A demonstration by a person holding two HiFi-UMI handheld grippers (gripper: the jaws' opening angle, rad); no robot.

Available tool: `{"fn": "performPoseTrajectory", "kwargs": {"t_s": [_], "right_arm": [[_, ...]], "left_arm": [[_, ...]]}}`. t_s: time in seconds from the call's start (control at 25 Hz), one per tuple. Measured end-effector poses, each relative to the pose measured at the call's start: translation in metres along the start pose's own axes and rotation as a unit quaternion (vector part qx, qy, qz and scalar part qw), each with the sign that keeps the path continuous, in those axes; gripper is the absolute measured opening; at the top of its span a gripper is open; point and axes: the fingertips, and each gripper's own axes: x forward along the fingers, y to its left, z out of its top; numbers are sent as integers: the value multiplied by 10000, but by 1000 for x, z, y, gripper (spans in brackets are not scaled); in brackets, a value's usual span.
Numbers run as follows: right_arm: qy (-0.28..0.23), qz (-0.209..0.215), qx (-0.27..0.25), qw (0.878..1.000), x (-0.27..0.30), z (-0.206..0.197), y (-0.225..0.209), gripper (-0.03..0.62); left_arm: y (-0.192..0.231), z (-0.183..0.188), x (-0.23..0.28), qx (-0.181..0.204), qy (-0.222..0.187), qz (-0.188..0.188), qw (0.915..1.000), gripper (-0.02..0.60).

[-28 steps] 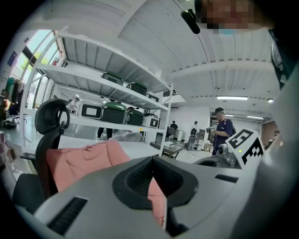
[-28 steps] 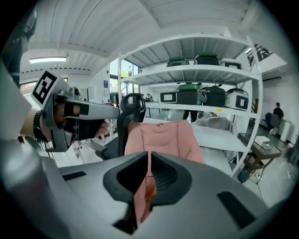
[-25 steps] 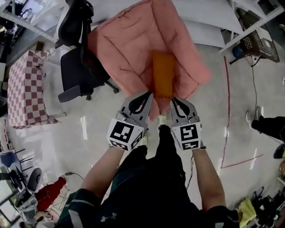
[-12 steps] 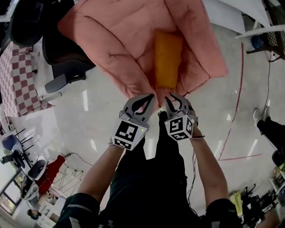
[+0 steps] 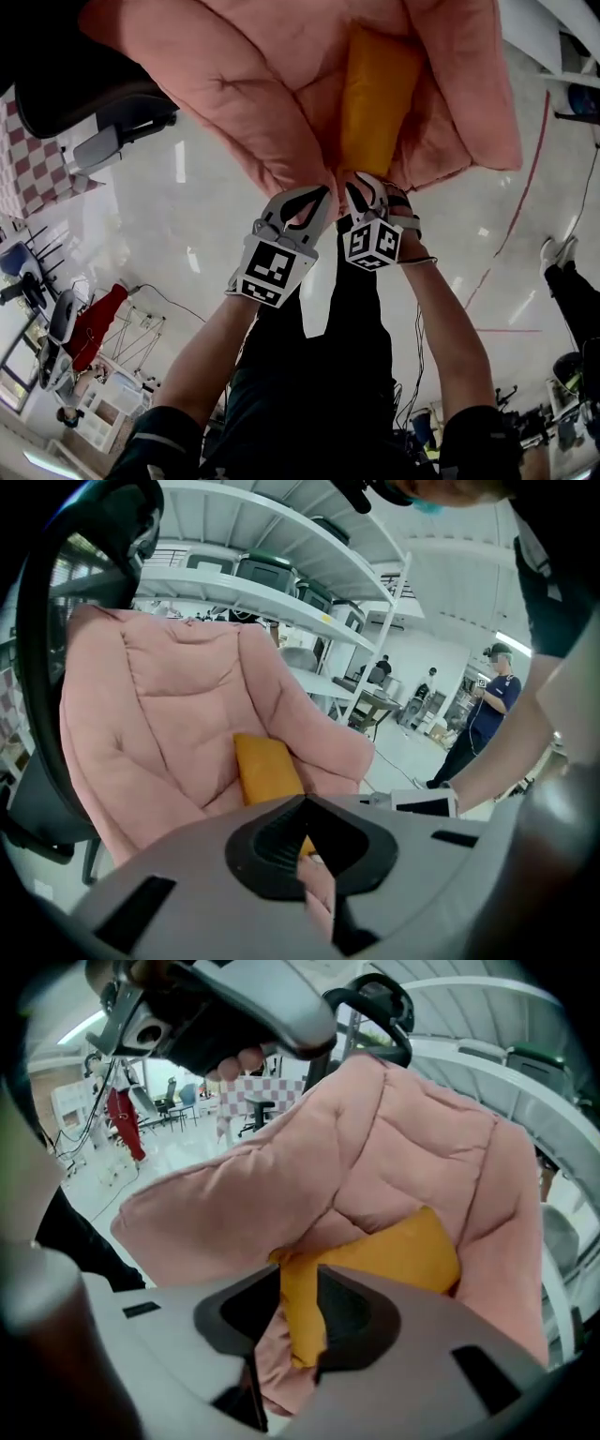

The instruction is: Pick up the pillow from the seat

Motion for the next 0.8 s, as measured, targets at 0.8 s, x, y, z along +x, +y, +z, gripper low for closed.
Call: {"fn": "performPoseTrajectory", "kwargs": {"t_s": [0.8], "right_arm": [[1082, -369, -2984, 9476, 96, -29, 19, 158]], "left_arm": [[42, -23, -14, -879, -384, 589, 9936, 5]]}}
